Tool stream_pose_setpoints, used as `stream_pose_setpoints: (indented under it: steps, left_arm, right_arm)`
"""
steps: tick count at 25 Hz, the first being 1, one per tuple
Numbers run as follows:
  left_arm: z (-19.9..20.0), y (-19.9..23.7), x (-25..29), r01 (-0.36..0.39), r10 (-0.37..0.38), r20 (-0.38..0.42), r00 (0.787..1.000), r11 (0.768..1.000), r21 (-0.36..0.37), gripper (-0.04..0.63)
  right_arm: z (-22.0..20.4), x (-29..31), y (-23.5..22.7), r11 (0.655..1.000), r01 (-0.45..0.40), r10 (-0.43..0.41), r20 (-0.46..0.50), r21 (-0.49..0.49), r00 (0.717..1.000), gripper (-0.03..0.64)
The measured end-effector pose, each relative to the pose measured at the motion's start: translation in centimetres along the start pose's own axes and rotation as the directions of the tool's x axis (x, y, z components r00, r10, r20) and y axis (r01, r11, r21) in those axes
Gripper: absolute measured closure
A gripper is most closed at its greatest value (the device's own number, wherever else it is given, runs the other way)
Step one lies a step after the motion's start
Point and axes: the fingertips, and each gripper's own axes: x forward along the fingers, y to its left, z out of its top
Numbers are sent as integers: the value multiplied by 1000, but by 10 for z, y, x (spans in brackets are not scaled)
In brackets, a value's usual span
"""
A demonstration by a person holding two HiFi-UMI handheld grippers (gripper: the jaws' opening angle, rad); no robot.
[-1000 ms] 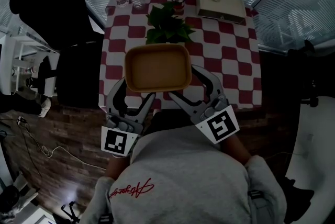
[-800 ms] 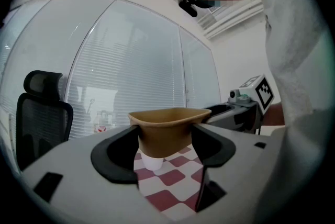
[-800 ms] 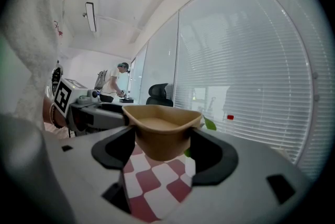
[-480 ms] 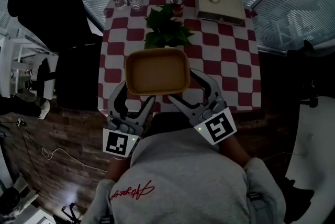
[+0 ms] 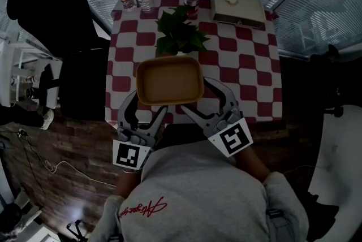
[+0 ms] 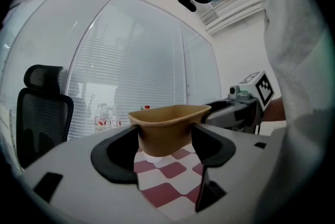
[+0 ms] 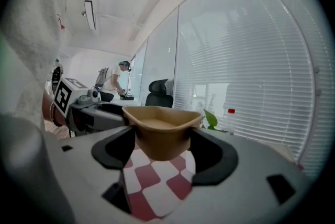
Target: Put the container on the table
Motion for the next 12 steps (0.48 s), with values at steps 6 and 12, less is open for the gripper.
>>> stream_pose_setpoints:
  steps: [6, 12]
  left_arm:
    - [-8, 0, 3, 2, -2, -12, 1000, 1000, -2, 284]
    - [-18, 1, 4, -1, 1, -29, 1000, 1000, -2, 284]
  right_arm:
    - [-8, 2, -1, 1000, 0, 0, -11, -1, 1000, 284]
    - [-16, 4, -1, 1000, -7, 7, -29, -7, 1000, 284]
